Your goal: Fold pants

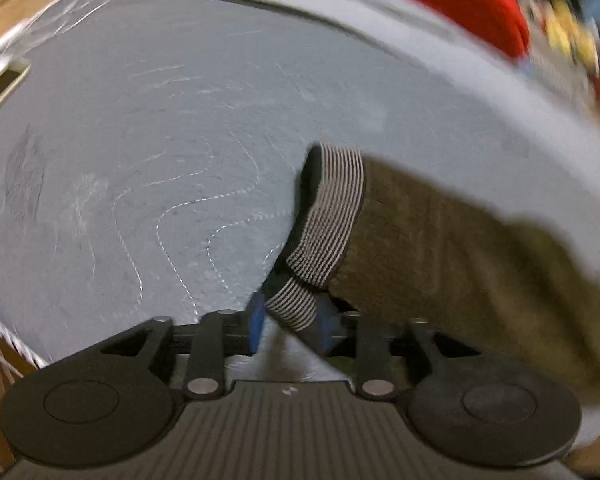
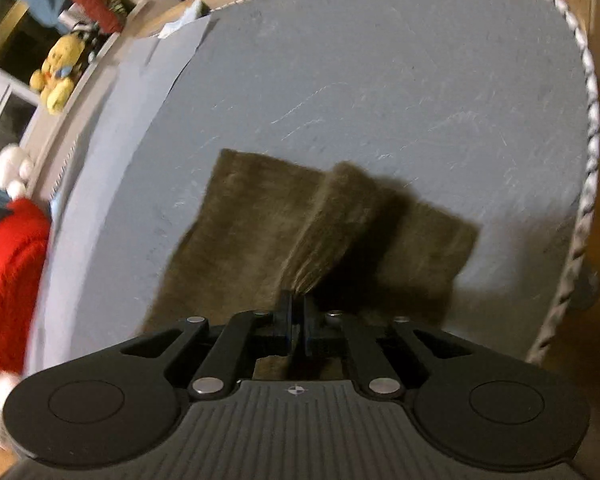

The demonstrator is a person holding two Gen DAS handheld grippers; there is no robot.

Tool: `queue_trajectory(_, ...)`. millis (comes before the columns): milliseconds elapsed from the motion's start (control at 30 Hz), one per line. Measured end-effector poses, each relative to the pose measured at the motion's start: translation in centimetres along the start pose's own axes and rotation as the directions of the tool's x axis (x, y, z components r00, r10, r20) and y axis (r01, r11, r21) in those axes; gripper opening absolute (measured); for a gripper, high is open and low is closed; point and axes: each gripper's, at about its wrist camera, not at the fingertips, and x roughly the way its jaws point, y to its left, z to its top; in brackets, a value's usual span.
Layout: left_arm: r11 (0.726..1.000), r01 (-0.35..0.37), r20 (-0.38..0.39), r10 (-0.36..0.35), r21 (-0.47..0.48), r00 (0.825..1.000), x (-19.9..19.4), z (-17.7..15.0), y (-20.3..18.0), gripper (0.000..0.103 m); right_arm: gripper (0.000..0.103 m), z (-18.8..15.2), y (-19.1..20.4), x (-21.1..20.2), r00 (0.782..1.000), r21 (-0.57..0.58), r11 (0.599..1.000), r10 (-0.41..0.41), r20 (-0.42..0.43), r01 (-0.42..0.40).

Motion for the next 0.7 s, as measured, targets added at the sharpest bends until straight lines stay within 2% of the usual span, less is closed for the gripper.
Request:
queue_trajectory(67, 0.987, 0.086, 0.032, -0.082, -0.134, 0.996, -1.0, -0.5, 1.1, 0.055, 0.008, -0.4, -0.7, -0.3, 0.999, -0.023, 1.000, -0.005, 0.040, 0.006)
queue_trajectory(133, 0.969, 0.140, 0.038, -0.135, -0.205, 0.990, -1.1, -0.8, 1.0, 0.055, 0.012, -0.6, -1.7, 0.2, 1.000, 0.036, 0.999, 0.016, 0.014, -0.016)
queue_trajectory(200, 0.955, 0.177, 0.017, -0.178, -0.236, 0.984, -0.4, -1.0, 0.3, 0.059, 0.035, -0.7, -2.2, 1.2, 0.999, 0.091, 0.995, 0.036, -0.015, -0.034)
queue_trajectory(267, 0.954, 0.186, -0.004, -0.192, -0.233, 0.981, 0.8, -0.6, -0.6, 0.066, 0.043, -0.9, -1.8, 2.1, 0.999, 0.093, 0.996, 0.012, -0.031, -0.009)
queue_trajectory(367, 0.959, 0.158, -0.033, -0.171, -0.237, 0.985, 2.8, 0.1, -1.1, 0.068, 0.044, -0.9, -1.3, 2.5, 1.000, 0.094, 0.996, 0.009, -0.018, -0.007)
queue_trajectory(600, 0.928, 0.132, -0.074, -0.167, -0.349, 0.983, 7.0, 1.0, 0.5, 0.068, 0.044, -0.3, -1.8, 3.1, 1.000, 0.138, 0.990, 0.001, 0.012, -0.003)
queue_trajectory(700, 0.924, 0.141, -0.058, -0.172, -0.355, 0.983, 7.6, 1.5, 0.3, 0.065, 0.044, 0.0, -1.3, 3.8, 0.999, 0.101, 0.994, -0.029, 0.014, 0.028)
